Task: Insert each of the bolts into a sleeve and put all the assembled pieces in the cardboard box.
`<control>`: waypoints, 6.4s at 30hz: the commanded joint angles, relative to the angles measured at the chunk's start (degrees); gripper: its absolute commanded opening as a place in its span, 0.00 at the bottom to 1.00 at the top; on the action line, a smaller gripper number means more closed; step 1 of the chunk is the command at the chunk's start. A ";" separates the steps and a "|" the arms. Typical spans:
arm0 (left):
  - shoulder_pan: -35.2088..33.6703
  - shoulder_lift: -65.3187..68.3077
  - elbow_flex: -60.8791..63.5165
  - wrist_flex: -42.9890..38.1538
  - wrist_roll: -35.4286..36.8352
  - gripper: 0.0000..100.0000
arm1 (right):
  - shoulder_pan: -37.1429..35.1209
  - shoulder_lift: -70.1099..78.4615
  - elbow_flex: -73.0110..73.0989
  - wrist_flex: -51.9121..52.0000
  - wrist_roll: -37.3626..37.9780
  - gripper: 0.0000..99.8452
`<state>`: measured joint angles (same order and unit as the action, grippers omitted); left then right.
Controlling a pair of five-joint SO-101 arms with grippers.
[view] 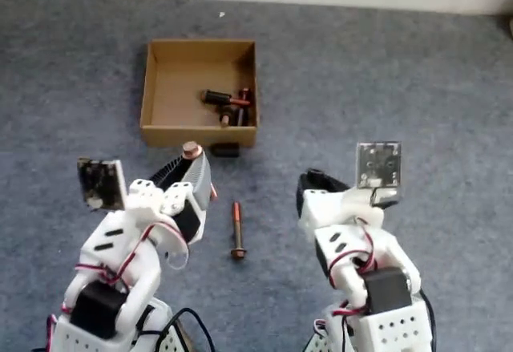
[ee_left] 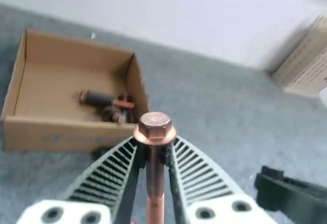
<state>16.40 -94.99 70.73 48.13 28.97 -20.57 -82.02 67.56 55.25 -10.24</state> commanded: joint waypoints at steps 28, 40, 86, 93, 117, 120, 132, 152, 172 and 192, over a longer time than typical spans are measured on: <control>5.58 -6.99 3.30 -12.92 -0.44 0.00 | -24.92 -22.64 20.70 -17.27 22.07 0.00; 7.87 -6.99 5.32 -9.32 -0.18 0.00 | -25.19 -22.73 20.09 -17.36 24.35 0.00; 12.44 -6.99 8.40 -5.27 3.25 0.01 | -24.75 -22.73 20.44 -17.36 24.35 0.00; 12.53 -6.99 8.48 -5.27 3.16 0.01 | -24.75 -22.73 20.00 -17.36 24.26 0.00; 19.38 -7.08 3.65 3.60 -0.09 0.21 | -20.18 -22.73 14.90 -21.05 24.35 0.00; 19.30 -7.08 3.65 5.19 -0.09 0.22 | -20.18 -22.73 14.90 -21.05 24.35 0.00; 14.46 -7.08 -1.27 5.36 -0.18 0.11 | -14.90 -22.73 15.34 -20.97 24.09 0.00; -17.54 -7.08 -0.84 19.69 -4.57 0.07 | -5.58 -22.11 15.16 -13.23 24.00 0.00; -27.74 -7.08 15.60 20.04 -10.55 0.01 | -5.05 29.93 -17.63 -16.31 24.09 0.00; -27.65 -7.08 17.19 20.04 -10.73 0.01 | -7.08 71.96 -42.86 -50.15 18.02 0.00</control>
<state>-10.86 -101.67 88.13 68.44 18.59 -26.46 -9.93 29.32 13.93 8.66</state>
